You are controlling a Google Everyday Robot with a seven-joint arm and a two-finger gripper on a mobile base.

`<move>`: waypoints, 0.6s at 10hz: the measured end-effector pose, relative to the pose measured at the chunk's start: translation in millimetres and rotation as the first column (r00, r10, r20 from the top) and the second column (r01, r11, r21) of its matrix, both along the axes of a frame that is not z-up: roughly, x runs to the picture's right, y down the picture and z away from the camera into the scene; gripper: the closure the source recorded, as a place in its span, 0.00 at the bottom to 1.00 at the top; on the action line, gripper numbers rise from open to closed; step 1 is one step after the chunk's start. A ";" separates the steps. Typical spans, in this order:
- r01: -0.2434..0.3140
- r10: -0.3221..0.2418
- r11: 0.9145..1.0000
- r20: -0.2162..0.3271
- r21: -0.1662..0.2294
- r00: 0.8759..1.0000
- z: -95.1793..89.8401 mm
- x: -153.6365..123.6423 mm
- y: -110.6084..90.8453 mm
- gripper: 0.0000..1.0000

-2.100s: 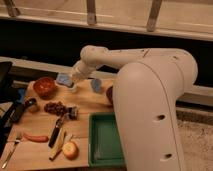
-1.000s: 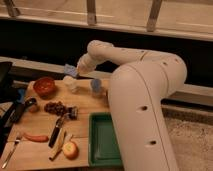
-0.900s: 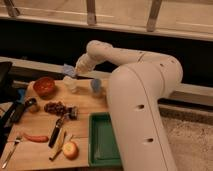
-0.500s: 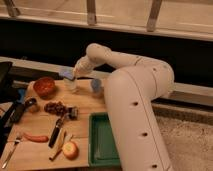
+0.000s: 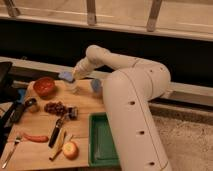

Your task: Place sponge in paper cup

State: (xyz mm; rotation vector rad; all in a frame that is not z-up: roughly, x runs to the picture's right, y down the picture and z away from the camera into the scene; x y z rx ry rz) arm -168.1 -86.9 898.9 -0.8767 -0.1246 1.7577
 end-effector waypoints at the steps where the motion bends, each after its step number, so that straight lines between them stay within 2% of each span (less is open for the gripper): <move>1: 0.001 -0.001 1.000 -0.002 -0.003 1.000 -0.2 0.4 1.7 0.38; 6: -0.008 0.008 1.000 -0.029 -0.009 1.000 -3.2 7.3 4.6 0.38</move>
